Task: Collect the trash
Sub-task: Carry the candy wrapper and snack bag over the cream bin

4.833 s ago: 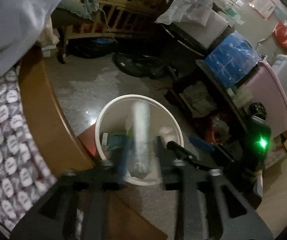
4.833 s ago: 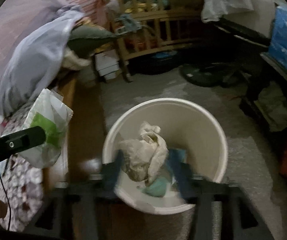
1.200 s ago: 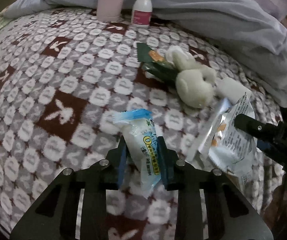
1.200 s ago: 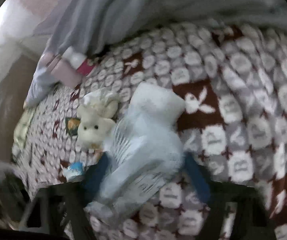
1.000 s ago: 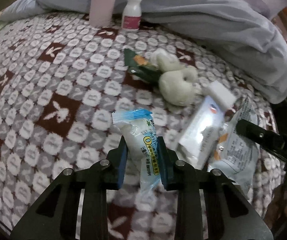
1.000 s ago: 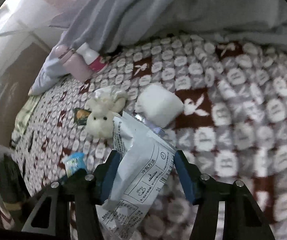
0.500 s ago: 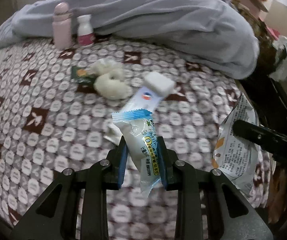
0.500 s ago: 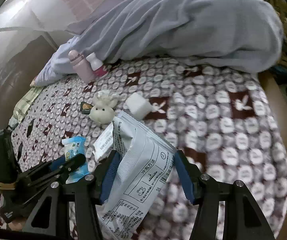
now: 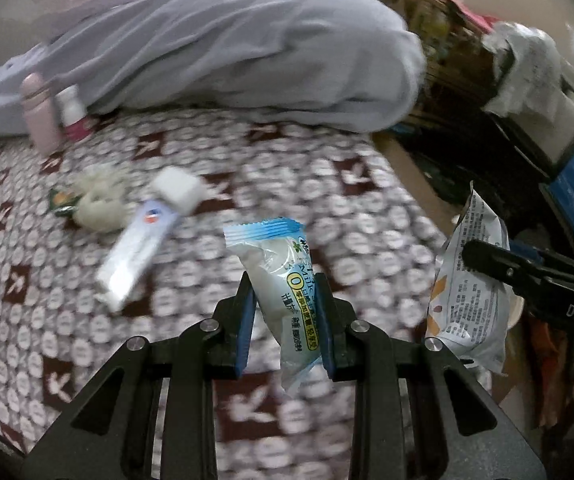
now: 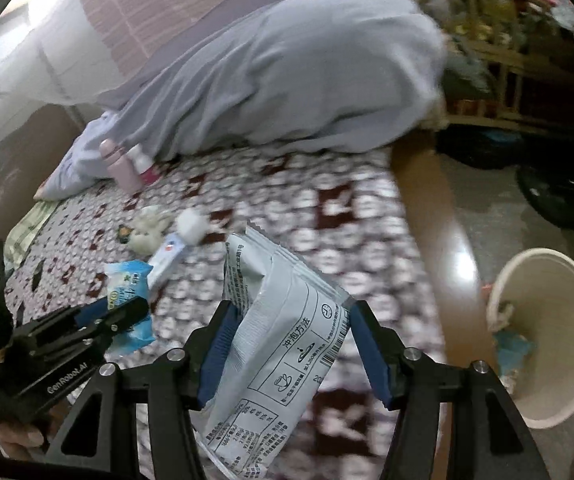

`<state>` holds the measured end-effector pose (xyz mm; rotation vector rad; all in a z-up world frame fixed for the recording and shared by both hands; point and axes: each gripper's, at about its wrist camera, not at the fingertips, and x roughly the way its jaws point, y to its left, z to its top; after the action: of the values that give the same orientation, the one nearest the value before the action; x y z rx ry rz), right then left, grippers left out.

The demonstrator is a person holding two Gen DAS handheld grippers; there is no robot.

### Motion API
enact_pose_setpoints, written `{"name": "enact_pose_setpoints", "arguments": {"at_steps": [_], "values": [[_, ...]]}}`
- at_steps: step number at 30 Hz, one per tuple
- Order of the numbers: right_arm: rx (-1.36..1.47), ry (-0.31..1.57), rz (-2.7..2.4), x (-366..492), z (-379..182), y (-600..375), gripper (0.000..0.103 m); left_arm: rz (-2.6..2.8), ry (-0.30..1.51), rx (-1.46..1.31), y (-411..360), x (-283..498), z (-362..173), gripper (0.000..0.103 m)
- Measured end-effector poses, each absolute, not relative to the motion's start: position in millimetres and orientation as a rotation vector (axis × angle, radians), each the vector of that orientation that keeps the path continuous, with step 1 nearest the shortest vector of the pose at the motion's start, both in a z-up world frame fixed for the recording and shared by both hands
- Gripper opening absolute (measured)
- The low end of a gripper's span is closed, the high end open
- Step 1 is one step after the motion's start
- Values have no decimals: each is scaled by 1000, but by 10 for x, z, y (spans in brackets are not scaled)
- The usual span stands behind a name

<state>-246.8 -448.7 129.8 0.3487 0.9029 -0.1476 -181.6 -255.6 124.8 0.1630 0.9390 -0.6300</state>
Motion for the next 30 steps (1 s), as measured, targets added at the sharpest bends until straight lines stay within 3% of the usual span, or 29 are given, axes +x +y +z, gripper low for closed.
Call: {"name": "enact_pose_setpoints", "arguments": {"at_steps": [14, 30], "values": [[376, 893, -409, -3327, 1304, -5598, 58, -888, 929, 262, -3826, -2299, 1341, 25], [459, 924, -640, -3807, 864, -6626, 58, -1117, 981, 315, -4966, -2547, 1123, 25]]}}
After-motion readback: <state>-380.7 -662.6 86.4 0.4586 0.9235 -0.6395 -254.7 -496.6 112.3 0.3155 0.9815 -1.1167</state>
